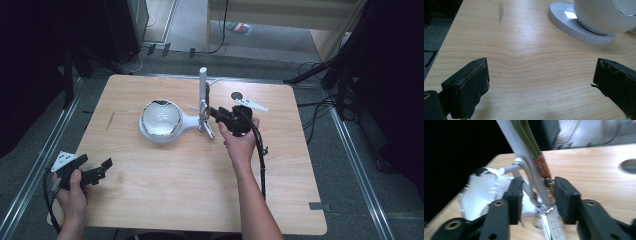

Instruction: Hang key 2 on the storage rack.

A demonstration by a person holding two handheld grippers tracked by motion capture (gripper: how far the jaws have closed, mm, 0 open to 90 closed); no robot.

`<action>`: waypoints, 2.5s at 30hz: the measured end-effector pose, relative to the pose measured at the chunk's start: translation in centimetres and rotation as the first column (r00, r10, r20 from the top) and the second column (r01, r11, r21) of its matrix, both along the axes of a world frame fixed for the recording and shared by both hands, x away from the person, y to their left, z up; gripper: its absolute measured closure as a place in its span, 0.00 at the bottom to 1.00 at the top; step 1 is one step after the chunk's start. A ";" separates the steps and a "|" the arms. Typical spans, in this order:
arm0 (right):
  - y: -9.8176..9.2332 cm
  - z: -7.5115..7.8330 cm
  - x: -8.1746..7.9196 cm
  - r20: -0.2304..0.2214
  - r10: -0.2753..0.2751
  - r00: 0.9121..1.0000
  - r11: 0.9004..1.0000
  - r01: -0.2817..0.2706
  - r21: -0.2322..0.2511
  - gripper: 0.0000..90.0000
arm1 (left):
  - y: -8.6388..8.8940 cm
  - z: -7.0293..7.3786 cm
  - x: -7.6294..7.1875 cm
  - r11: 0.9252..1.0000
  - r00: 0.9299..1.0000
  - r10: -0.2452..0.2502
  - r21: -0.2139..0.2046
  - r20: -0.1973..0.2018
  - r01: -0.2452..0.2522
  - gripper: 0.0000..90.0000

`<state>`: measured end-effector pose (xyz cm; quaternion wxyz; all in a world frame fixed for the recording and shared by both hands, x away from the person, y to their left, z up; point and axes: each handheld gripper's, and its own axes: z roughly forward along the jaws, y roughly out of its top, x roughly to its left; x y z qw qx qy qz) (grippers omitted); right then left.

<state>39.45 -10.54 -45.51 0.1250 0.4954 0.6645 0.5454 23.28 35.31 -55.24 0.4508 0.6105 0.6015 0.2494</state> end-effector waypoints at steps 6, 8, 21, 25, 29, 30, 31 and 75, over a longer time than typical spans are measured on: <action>0.1 0.4 -0.9 0.118 -0.089 0.989 0.977 0.110 -0.185 0.26 | 0.0 0.0 0.0 1.000 1.000 0.000 0.001 0.000 0.000 0.01; 0.1 0.5 -1.1 0.119 -0.107 0.987 0.972 0.129 -0.198 0.17 | 0.0 0.0 0.0 1.000 1.000 0.000 0.000 0.000 0.000 0.01; -1.2 0.8 -3.4 0.161 -0.122 0.979 0.949 0.163 -0.270 0.00 | 0.0 0.0 -0.1 1.000 1.000 -0.001 0.004 0.005 0.001 0.01; -1.7 0.5 -3.9 0.162 -0.128 0.978 0.945 0.170 -0.278 0.00 | 0.0 0.0 0.0 1.000 1.000 -0.002 0.006 0.003 0.002 0.01; -2.3 0.2 -4.2 0.160 -0.136 0.978 0.943 0.178 -0.280 0.00 | -0.1 0.0 0.0 1.000 1.000 -0.002 0.007 0.003 0.002 0.01; -2.6 0.0 -4.5 0.159 -0.138 0.978 0.942 0.179 -0.285 0.00 | -0.1 0.0 0.0 1.000 1.000 -0.002 0.007 0.004 0.002 0.01; -2.8 -0.1 -4.6 0.162 -0.138 0.977 0.941 0.181 -0.288 0.00 | -0.1 0.0 0.0 1.000 1.000 -0.003 0.007 0.004 0.003 0.01; -13.9 -4.2 -10.9 0.084 -0.251 0.964 0.920 0.264 -0.290 0.00 | -0.2 0.0 -0.1 1.000 1.000 -0.003 0.014 0.010 0.003 0.01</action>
